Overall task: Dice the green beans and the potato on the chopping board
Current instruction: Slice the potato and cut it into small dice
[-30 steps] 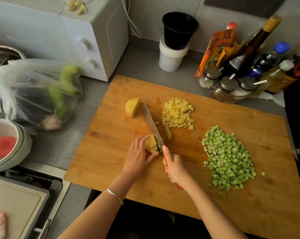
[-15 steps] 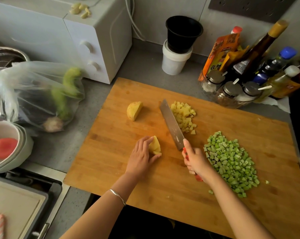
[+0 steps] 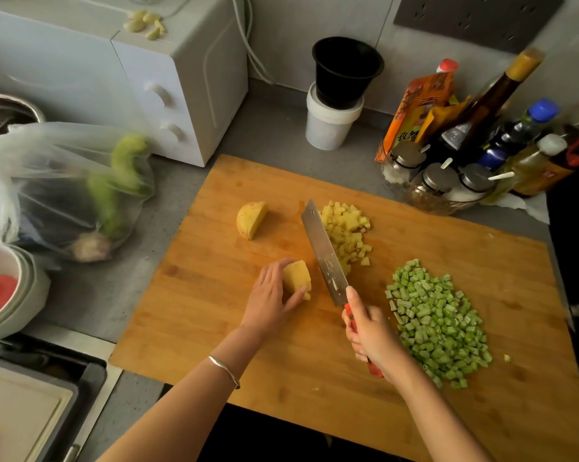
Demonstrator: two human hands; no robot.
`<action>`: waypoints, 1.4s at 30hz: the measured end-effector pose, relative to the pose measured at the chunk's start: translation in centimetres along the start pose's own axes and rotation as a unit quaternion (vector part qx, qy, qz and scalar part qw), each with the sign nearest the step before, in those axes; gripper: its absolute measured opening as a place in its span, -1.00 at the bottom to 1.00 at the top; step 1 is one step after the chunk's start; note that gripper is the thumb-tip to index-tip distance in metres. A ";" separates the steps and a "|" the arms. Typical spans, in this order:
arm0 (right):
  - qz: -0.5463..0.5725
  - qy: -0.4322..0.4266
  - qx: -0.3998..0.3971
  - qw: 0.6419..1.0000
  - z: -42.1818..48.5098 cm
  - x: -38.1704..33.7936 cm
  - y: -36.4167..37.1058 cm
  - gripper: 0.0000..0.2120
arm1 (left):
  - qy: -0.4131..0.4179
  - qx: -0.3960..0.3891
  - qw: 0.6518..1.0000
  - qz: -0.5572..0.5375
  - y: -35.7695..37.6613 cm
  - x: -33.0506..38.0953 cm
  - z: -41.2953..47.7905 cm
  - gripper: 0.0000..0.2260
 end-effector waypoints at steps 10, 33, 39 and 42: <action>0.000 -0.035 -0.011 0.999 -1.5 -0.4 0.8 -0.47 | -0.081 0.091 0.992 -0.030 -1.2 -1.2 -0.8 -0.65; -0.068 -0.016 0.003 0.998 -1.4 -1.8 2.7 -0.44 | -0.039 0.066 0.996 -0.053 -1.1 -1.2 -0.6 -0.68; -0.058 0.033 -0.016 0.998 -1.9 -0.1 2.8 -0.46 | -0.045 0.064 0.996 -0.047 -0.9 -1.3 -0.8 -0.69; -0.049 0.047 -0.024 0.997 -1.7 0.1 2.8 -0.48 | -0.047 0.062 0.996 -0.049 -0.9 -1.3 -0.7 -0.69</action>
Point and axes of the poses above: each hand's wrist, its own z-axis towards the middle knuckle, its own y-axis out of the palm, x = y × z, the point moved 6 cm from there along z, towards the middle knuckle, and after that the axes turned 10 degrees about y, right-handed, at the moved point
